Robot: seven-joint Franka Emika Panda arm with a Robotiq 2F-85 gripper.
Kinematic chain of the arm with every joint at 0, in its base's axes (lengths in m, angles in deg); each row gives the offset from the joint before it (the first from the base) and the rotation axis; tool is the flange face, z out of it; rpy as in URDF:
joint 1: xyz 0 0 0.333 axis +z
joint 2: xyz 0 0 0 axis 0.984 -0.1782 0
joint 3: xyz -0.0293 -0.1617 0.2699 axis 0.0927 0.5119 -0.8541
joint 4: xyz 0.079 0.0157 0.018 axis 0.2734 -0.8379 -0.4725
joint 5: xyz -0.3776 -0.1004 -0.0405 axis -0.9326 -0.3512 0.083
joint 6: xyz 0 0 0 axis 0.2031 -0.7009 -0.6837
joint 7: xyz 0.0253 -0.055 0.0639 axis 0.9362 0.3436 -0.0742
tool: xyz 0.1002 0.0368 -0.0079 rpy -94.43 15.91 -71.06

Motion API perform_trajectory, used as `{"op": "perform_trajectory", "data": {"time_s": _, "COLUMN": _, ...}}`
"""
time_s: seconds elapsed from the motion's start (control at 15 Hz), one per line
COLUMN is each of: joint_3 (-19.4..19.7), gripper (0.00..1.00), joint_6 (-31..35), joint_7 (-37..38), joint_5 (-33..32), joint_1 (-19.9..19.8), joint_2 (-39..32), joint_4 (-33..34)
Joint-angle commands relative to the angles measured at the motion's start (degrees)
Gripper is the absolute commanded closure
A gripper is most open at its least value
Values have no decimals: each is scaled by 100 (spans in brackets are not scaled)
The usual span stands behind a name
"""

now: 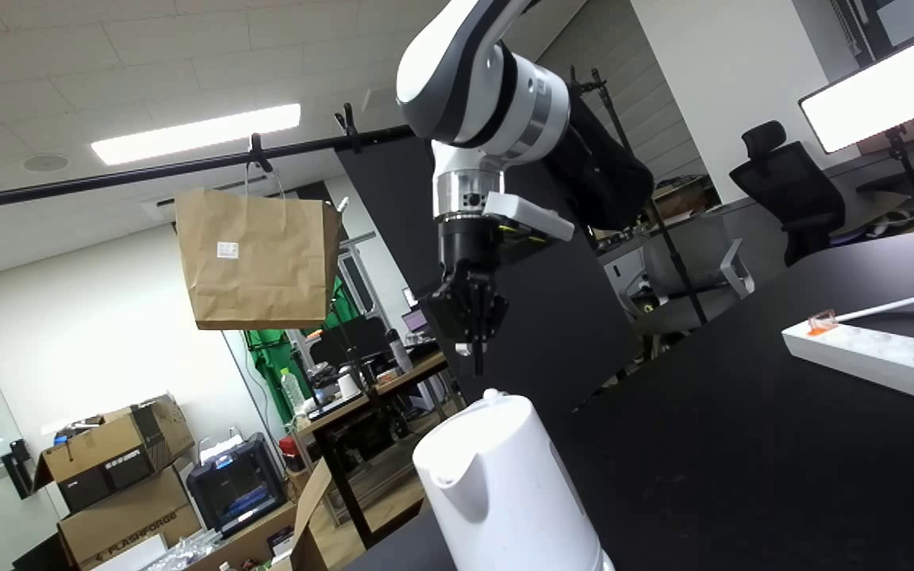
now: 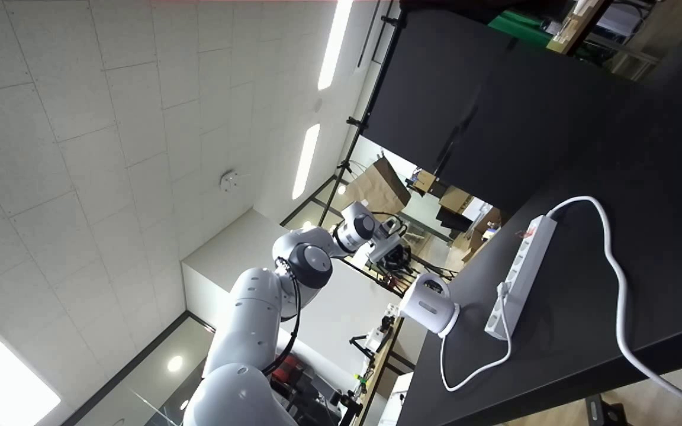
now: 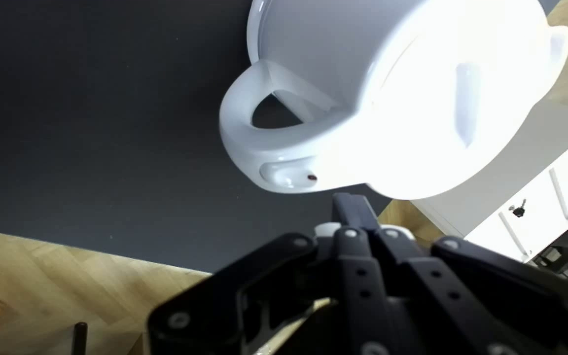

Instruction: Turn on the kettle

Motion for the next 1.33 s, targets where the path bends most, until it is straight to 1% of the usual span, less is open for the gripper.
{"op": "perform_trajectory", "data": {"time_s": 0.0, "joint_3": 12, "gripper": 100, "joint_6": -225, "joint_7": 99, "joint_5": 11, "joint_1": -10, "joint_2": -180, "joint_4": 357}}
{"op": "perform_trajectory", "data": {"time_s": 0.73, "joint_3": 2, "gripper": 100, "joint_6": -236, "joint_7": 99, "joint_5": 22, "joint_1": -48, "joint_2": -318, "joint_4": 387}}
{"op": "perform_trajectory", "data": {"time_s": 1.27, "joint_3": 22, "gripper": 100, "joint_6": -329, "joint_7": 123, "joint_5": -18, "joint_1": 5, "joint_2": -387, "joint_4": 491}}
